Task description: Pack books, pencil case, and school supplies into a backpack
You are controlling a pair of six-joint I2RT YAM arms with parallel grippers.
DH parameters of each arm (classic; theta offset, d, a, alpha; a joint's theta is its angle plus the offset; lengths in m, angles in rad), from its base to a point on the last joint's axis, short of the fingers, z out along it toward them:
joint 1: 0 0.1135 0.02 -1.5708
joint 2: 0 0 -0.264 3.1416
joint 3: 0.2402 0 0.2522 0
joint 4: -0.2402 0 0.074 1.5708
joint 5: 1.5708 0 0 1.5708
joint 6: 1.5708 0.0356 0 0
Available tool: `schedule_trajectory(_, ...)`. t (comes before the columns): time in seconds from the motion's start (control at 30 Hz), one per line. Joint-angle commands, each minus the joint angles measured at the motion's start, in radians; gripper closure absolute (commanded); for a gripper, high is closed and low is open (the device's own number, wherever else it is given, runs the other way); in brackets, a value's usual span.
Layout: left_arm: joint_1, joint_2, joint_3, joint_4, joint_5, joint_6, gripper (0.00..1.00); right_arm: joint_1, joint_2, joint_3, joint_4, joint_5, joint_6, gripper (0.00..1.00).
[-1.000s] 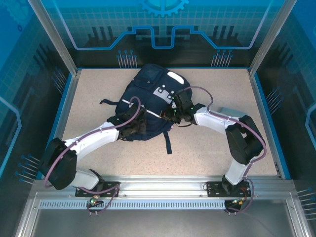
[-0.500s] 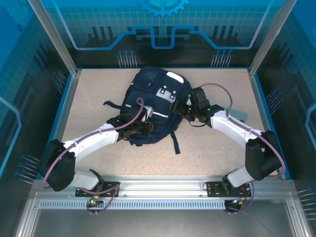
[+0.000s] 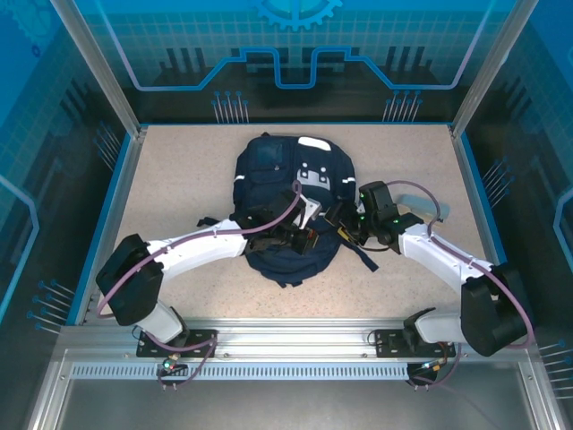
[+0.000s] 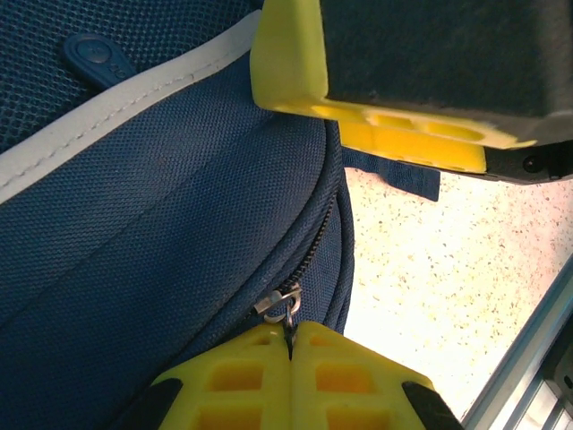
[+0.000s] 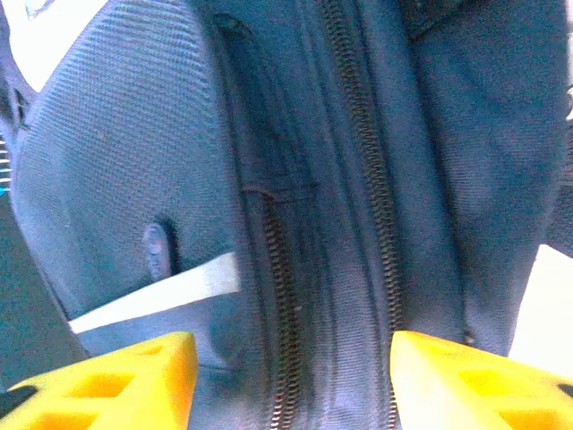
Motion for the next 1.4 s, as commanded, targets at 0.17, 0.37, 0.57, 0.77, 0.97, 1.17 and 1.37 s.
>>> schedule_trajectory(0.17, -0.005, -0.042, 0.024, -0.077, -0.05, -0.002, 1.0, -0.009, 0.043, 0.008, 0.068, -0.055, 0.026, 0.72)
schedule_trajectory(0.37, 0.002, -0.085, 0.01, -0.225, -0.106, 0.006, 1.0, -0.004, 0.068, 0.036, 0.037, -0.005, -0.019, 0.94)
schedule_trajectory(0.57, 0.041, -0.129, -0.017, -0.321, -0.132, 0.003, 1.0, -0.003, 0.081, 0.05, 0.031, 0.015, -0.038, 0.99)
schedule_trajectory(0.77, 0.121, -0.187, -0.029, -0.445, -0.191, 0.035, 1.0, -0.001, 0.086, 0.095, -0.041, 0.078, -0.094, 1.0)
schedule_trajectory(0.97, 0.224, -0.209, -0.013, -0.561, -0.198, 0.068, 1.0, 0.005, 0.099, 0.139, -0.075, 0.139, -0.127, 1.0)
schedule_trajectory(1.17, 0.322, -0.216, 0.009, -0.603, -0.278, 0.081, 1.0, 0.007, 0.118, 0.165, -0.083, 0.174, -0.143, 1.0)
schedule_trajectory(1.37, 0.389, -0.194, 0.056, -0.504, -0.268, 0.094, 1.0, 0.007, 0.16, 0.194, -0.071, 0.175, -0.159, 1.0)
